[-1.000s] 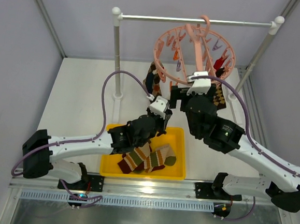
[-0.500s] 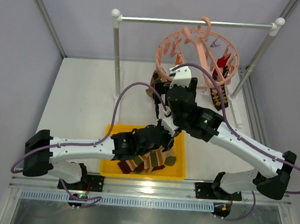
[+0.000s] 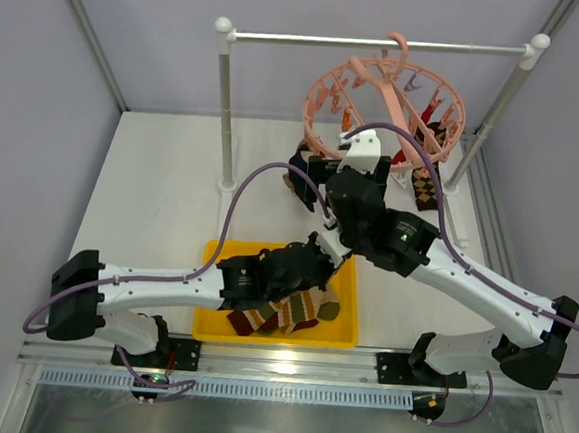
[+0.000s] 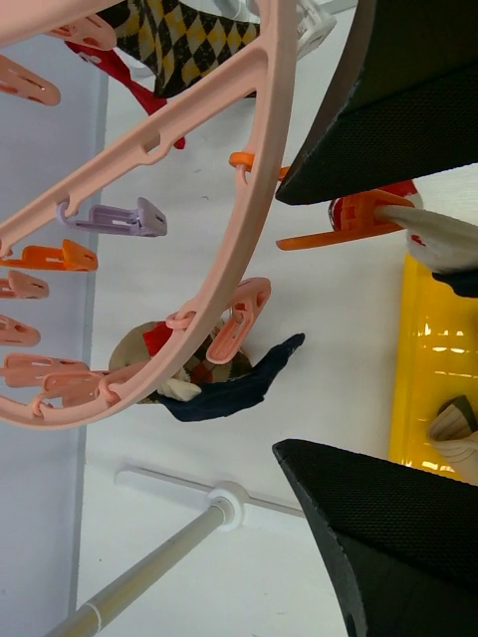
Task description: Remove the socks clipped to the hanger
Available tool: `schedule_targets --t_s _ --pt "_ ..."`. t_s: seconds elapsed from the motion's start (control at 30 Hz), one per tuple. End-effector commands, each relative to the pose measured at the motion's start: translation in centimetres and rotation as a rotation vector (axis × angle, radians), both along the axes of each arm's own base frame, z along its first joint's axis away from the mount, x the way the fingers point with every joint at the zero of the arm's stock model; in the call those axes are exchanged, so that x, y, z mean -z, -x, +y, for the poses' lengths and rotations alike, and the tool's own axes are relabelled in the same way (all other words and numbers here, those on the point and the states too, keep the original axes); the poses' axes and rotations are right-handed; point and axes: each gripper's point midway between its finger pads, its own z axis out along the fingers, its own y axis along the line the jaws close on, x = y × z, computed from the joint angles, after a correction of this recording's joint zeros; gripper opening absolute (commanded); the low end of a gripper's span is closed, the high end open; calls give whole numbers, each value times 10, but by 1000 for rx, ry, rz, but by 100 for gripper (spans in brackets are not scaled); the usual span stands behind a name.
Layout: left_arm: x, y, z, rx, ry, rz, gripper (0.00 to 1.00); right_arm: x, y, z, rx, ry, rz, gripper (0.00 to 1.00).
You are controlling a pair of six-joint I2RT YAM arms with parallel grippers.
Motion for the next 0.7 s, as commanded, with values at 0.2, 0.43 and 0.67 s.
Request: schedule_targets --t_s 0.2,0.43,0.67 --pt "-55 -3 -18 9 134 -49 0 14 13 -18 40 56 23 100" --pt "-50 -4 -21 5 115 -47 0 6 23 -12 17 51 0 100" --pt "-50 -5 -22 3 114 -47 0 4 27 -12 14 60 -12 100"
